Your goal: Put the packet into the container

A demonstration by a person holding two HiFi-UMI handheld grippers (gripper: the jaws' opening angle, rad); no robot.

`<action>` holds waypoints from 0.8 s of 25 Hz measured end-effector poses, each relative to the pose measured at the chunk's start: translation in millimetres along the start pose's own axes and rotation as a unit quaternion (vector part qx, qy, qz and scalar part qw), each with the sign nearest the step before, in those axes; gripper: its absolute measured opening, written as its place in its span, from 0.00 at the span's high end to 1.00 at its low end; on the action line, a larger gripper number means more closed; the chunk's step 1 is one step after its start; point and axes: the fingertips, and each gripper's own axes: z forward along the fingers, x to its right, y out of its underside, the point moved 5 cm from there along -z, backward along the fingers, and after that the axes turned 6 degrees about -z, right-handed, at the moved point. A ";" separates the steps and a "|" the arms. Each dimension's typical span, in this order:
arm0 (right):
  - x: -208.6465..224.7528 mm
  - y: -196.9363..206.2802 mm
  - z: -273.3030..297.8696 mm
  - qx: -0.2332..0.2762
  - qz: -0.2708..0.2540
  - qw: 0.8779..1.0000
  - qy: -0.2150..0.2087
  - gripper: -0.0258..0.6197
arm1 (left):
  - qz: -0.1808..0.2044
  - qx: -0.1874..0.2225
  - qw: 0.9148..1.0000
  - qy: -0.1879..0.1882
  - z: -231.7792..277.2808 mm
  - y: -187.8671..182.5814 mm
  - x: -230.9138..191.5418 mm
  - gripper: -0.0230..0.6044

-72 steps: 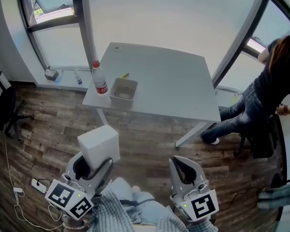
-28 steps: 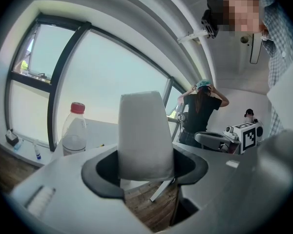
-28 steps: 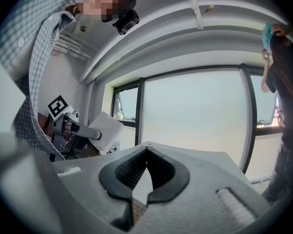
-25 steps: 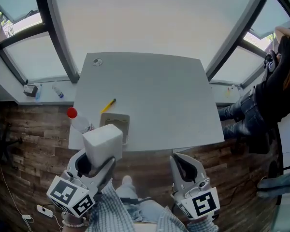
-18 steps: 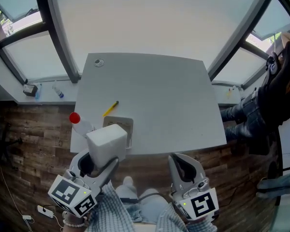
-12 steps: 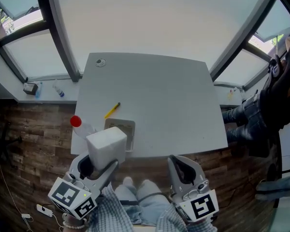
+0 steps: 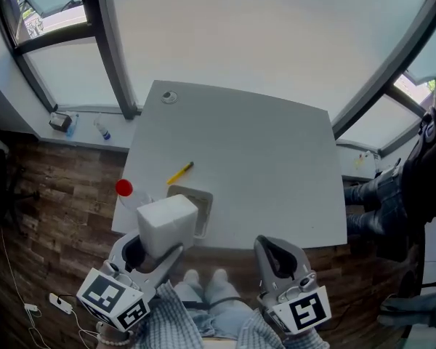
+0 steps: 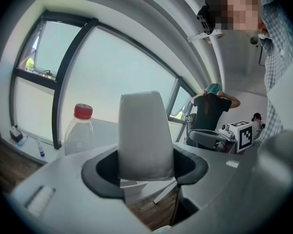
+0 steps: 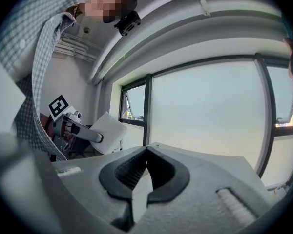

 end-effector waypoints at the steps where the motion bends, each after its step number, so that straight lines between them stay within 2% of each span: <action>1: 3.1 0.8 1.7 0.001 -0.002 1.000 0.001 0.96 | 0.003 0.002 1.000 -0.004 1.3 -1.8 -0.6 0.53; 7: 11.0 6.1 6.5 0.005 -0.001 1.000 -0.010 0.96 | 0.015 0.001 1.000 -0.025 6.6 -5.9 -4.1 0.53; 15: 24.8 9.8 3.7 0.007 0.001 1.000 -0.008 0.96 | 0.020 -0.001 0.999 -0.035 23.0 -10.3 -3.7 0.53; 20: 28.6 10.2 2.4 0.003 0.011 1.000 -0.005 0.96 | 0.020 -0.027 0.999 -0.036 32.9 -1.6 -13.3 0.53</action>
